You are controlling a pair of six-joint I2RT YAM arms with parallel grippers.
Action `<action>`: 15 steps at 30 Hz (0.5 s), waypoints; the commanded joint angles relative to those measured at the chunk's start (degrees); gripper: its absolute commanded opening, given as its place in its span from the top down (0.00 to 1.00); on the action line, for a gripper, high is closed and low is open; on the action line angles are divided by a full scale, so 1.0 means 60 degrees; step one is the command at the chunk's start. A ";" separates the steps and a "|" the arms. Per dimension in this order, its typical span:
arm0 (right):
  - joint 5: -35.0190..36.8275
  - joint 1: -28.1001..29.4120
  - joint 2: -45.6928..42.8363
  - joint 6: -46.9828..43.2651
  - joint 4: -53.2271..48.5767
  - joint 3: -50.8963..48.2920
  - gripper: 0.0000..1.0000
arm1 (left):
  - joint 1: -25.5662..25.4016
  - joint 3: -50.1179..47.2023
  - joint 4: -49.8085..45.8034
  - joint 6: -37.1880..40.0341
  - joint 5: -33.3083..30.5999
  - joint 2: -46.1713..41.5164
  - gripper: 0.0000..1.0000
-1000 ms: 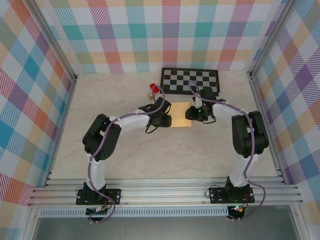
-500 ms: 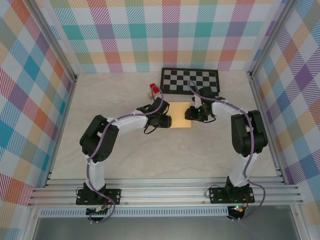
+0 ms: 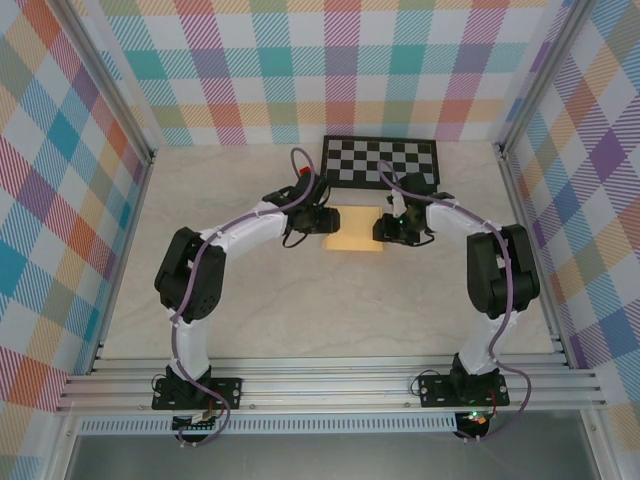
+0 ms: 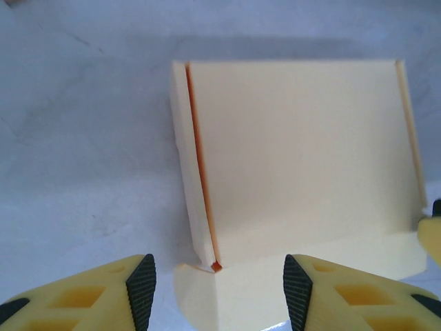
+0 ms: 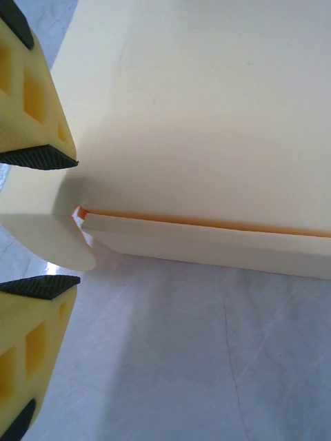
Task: Fold the paper box
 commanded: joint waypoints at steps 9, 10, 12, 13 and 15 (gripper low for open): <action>-0.0432 -0.0006 -0.1006 0.0439 0.0008 -0.0539 0.55 | 0.0360 0.3999 -0.1337 0.1989 0.0747 0.2761 0.42; -0.0525 -0.0006 -0.0984 0.0531 0.0105 -0.0630 0.55 | 0.0367 0.4348 -0.1496 0.2067 0.0720 0.3048 0.42; -0.0578 -0.0006 -0.0967 0.0703 0.0281 -0.0841 0.56 | 0.0381 0.4714 -0.1646 0.2178 0.0789 0.3417 0.42; -0.0601 -0.0006 -0.0971 0.0770 0.0411 -0.0977 0.55 | 0.0382 0.4768 -0.1637 0.2208 0.0829 0.3512 0.41; -0.0692 -0.0006 -0.0936 0.0897 0.0687 -0.1220 0.56 | 0.0382 0.4727 -0.1535 0.2227 0.0928 0.3613 0.41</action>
